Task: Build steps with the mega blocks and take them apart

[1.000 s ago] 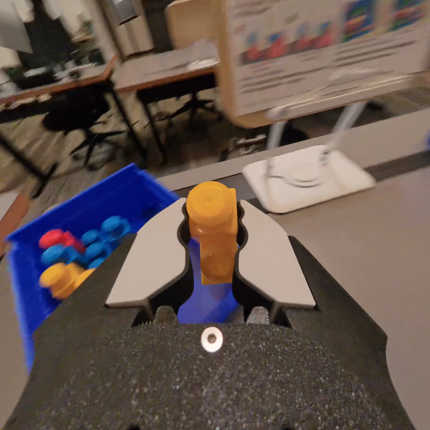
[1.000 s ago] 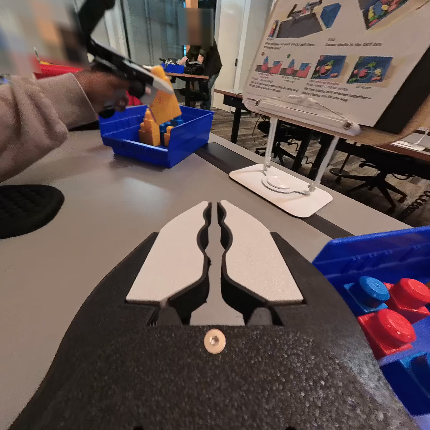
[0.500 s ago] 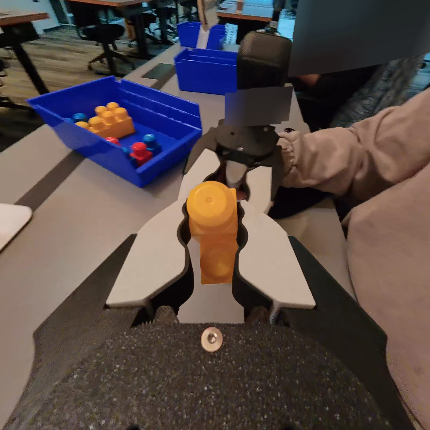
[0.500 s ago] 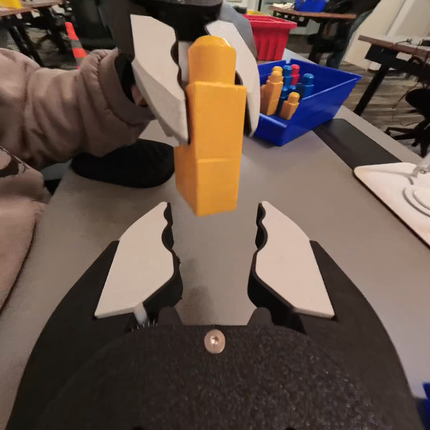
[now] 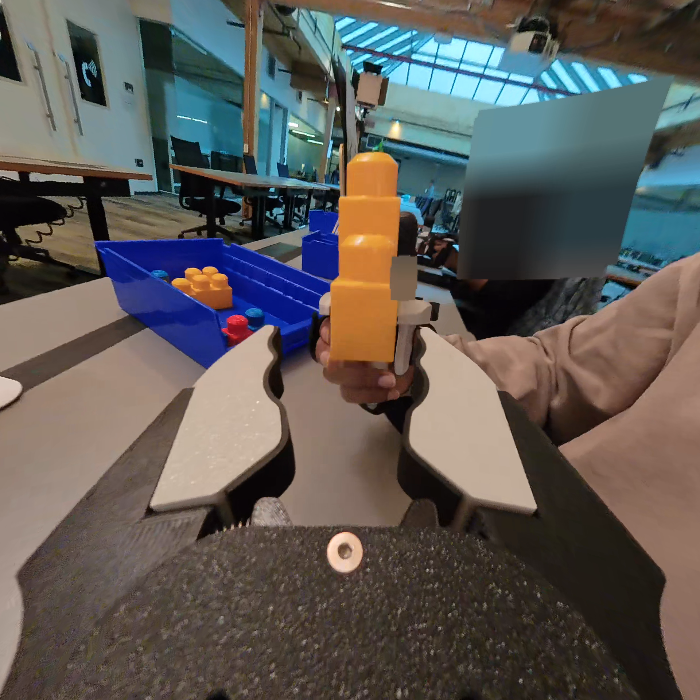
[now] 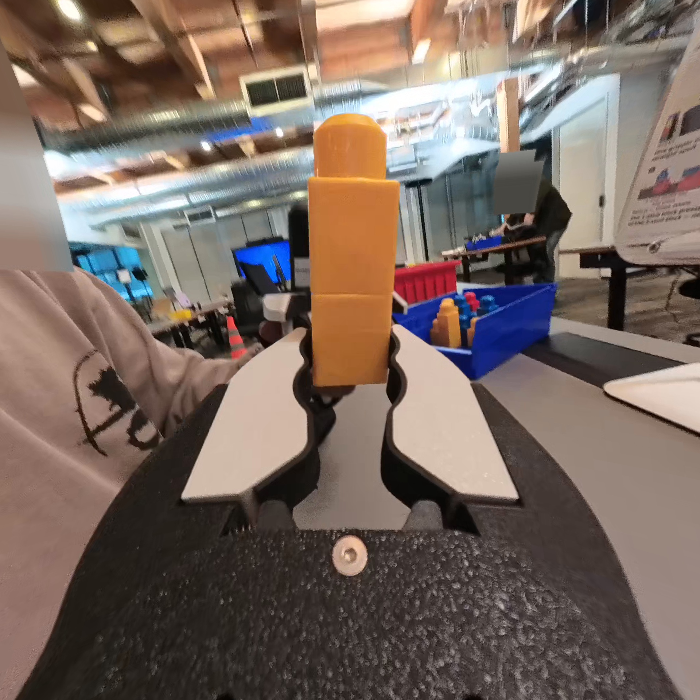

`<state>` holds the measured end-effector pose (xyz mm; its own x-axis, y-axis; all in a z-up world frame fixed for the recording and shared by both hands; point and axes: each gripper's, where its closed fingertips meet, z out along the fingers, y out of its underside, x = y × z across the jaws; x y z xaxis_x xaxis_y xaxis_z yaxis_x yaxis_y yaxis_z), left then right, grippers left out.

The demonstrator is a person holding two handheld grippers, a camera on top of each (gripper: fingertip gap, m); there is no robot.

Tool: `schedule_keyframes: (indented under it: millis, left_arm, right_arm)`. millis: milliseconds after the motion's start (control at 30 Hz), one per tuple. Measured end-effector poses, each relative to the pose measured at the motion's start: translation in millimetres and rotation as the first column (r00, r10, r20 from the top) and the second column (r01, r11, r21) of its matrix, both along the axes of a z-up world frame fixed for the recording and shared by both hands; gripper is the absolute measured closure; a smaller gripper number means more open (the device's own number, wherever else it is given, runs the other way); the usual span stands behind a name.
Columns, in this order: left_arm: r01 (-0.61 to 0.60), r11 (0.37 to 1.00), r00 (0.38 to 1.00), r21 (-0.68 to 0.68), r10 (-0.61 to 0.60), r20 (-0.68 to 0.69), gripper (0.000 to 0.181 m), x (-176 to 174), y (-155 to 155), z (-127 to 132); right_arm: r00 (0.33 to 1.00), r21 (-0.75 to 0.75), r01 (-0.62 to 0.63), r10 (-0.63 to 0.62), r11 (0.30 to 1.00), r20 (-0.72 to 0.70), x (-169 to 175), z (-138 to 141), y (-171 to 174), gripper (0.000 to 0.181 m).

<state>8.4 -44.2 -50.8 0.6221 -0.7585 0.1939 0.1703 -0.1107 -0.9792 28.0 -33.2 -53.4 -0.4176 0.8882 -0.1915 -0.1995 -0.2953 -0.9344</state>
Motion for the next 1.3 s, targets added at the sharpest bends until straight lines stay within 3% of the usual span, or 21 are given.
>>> schedule_keyframes:
  millis: [100,167,333,433,600,767,967,1300]
  left_arm:
    - [0.012,1.000,1.000,-0.004,-0.011,0.018,0.127,9,1,-4]
    - [0.035,0.999,0.999,0.005,-0.035,-0.002,0.144,16,-1,-7]
    - [0.055,0.998,0.993,0.008,-0.054,-0.101,0.144,15,-7,-16]
    - [0.079,0.997,0.979,-0.005,-0.078,-0.186,0.144,8,-11,-26]
    - [0.117,0.990,0.905,-0.077,-0.138,-0.403,0.144,-2,-16,-64]
    - [0.146,0.978,0.839,-0.150,-0.203,-0.505,0.144,-1,-20,-95]
    - [0.163,0.964,0.808,-0.212,-0.253,-0.532,0.144,-2,-23,-111]
    - [0.204,0.964,0.831,-0.173,-0.264,-0.490,0.144,1,-27,-100]
  right_arm:
    - [0.999,-0.019,-0.020,0.019,1.000,-0.028,-1,0,-5,0.145]
    - [0.999,-0.028,-0.029,0.028,0.999,-0.031,-5,-2,-10,0.145]
    - [0.997,-0.016,-0.071,0.071,0.997,0.020,-9,-13,-16,0.145]
    - [0.988,0.083,-0.081,0.069,0.993,0.140,-10,-27,-16,0.138]
    - [0.968,0.298,-0.029,-0.048,0.954,0.246,2,-38,0,0.131]
    - [0.916,0.451,-0.103,-0.092,0.887,0.390,8,-70,-3,0.134]
    - [0.897,0.465,-0.173,-0.057,0.868,0.439,7,-88,-15,0.145]
    - [0.940,0.419,-0.155,0.003,0.895,0.341,8,-64,-22,0.145]
